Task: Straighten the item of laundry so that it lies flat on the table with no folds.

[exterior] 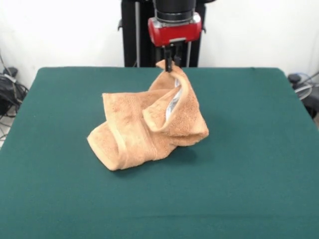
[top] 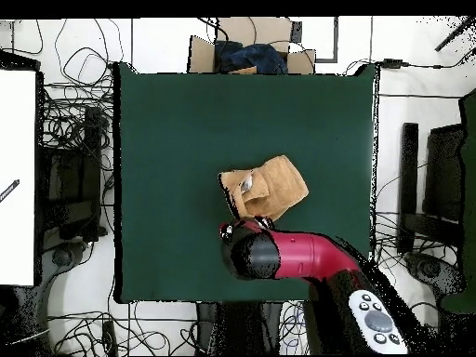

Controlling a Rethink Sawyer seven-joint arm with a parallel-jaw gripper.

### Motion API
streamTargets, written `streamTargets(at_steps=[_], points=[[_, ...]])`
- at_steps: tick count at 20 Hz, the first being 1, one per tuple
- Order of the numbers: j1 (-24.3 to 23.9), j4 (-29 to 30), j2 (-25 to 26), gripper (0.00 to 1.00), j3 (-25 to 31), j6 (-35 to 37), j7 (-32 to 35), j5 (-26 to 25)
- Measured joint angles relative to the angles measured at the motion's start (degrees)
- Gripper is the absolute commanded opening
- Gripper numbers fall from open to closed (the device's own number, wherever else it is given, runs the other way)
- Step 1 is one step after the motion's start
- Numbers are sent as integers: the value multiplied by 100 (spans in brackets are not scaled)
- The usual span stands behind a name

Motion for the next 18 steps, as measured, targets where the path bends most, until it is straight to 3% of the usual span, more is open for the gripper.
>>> streamTargets(at_steps=[14, 15, 18], points=[[308, 415, -17, 0, -263, -460, 31, 190], [308, 417, -22, 100, -262, -460, 31, 236], [308, 417, -25, 100, -263, -460, 31, 242]])
